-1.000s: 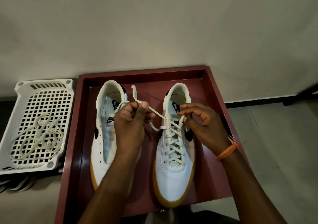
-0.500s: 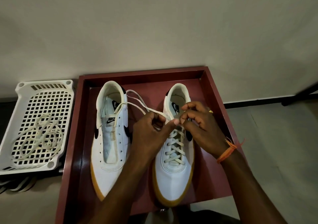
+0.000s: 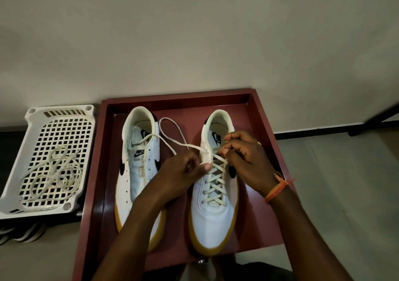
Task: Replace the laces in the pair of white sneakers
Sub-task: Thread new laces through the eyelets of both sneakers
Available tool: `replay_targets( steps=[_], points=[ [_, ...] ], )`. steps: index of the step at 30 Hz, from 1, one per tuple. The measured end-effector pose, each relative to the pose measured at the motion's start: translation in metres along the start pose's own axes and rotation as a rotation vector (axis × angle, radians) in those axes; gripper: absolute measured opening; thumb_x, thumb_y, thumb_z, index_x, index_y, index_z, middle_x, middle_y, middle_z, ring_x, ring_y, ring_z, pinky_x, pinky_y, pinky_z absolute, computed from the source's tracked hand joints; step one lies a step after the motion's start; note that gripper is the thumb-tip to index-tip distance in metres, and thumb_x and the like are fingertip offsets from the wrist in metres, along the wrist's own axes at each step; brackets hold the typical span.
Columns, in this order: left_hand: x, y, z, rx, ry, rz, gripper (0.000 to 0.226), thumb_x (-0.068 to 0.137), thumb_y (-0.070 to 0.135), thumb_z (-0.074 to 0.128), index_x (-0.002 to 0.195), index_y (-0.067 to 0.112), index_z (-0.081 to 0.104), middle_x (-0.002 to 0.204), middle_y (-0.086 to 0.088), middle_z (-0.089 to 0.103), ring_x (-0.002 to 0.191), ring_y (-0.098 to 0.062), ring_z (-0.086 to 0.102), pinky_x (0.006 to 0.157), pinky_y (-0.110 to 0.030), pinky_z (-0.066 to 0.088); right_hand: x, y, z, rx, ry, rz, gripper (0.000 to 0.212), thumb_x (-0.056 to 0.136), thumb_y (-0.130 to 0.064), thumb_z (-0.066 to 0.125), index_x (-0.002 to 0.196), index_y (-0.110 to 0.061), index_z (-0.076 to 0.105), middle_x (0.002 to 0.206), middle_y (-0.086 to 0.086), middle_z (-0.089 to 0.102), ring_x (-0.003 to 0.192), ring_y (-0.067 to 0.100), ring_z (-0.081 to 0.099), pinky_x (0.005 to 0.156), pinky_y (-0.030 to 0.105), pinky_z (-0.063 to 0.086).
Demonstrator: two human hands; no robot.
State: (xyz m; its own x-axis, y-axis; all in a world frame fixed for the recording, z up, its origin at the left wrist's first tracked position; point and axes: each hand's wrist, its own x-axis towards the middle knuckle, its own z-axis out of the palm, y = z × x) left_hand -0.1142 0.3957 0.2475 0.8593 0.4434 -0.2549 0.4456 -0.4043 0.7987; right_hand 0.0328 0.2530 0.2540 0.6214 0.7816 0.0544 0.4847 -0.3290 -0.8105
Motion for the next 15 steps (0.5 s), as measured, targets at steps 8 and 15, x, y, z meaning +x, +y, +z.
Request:
replay_targets(
  steps=[8, 15],
  points=[
    [-0.046, 0.041, -0.042, 0.535, 0.388, 0.204, 0.011, 0.084, 0.014, 0.06, 0.084, 0.017, 0.071, 0.083, -0.003, 0.061, 0.076, -0.023, 0.065, 0.06, -0.032, 0.047, -0.037, -0.03, 0.012, -0.07, 0.041, -0.029, 0.04, 0.083, -0.011, 0.062, 0.12, -0.024, 0.062, 0.139, -0.003, 0.04, 0.121, 0.01, 0.047, 0.099, 0.031, 0.046],
    [-0.089, 0.121, -0.084, 0.652, 0.474, 0.598, 0.025, 0.064, -0.008, 0.073, 0.082, 0.01, 0.07, 0.082, -0.005, 0.06, 0.073, -0.022, 0.059, 0.055, -0.031, 0.046, -0.055, -0.13, -0.003, 0.136, 0.091, -0.155, 0.04, 0.086, -0.027, 0.067, 0.124, -0.032, 0.055, 0.115, -0.035, 0.05, 0.079, 0.005, 0.062, 0.068, 0.024, 0.054]
  ],
)
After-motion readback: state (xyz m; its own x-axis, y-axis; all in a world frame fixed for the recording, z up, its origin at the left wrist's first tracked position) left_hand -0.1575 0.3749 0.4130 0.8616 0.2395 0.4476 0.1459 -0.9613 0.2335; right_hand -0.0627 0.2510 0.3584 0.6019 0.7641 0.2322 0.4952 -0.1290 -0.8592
